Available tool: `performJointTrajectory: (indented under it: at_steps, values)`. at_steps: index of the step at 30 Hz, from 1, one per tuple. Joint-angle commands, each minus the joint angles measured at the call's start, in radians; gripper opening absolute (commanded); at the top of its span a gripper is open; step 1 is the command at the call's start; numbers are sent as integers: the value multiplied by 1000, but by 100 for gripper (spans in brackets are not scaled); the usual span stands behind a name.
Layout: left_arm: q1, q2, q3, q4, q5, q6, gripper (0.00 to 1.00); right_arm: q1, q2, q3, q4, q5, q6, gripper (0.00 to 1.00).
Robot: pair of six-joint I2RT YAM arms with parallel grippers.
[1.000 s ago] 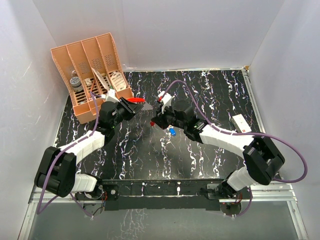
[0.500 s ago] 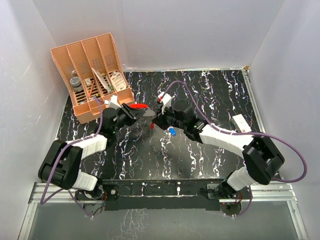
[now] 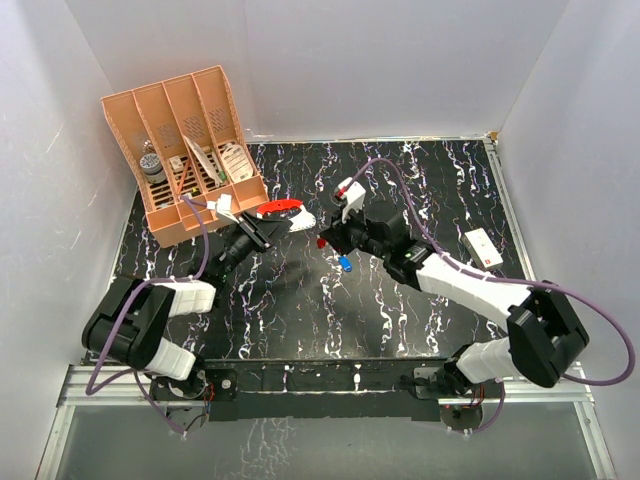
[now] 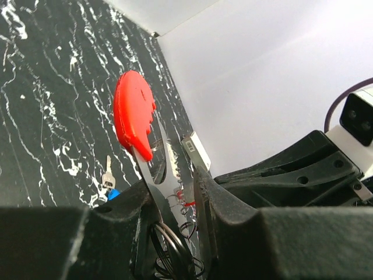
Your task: Put the keys on the keyring
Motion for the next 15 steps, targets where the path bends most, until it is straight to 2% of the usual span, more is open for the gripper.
performJointTrajectory:
  at_steps: [1,5,8,15]
  values:
    - [4,37,-23,272,36,68,0,-15,-83,-45,23,24,28,0]
    - [4,103,-28,385,63,92,0,-35,-113,-74,15,22,44,0]
    - [5,179,-29,531,85,91,0,-55,-126,-90,16,6,64,0]
    - [9,245,53,544,212,127,0,-78,-134,-122,39,-42,104,0]
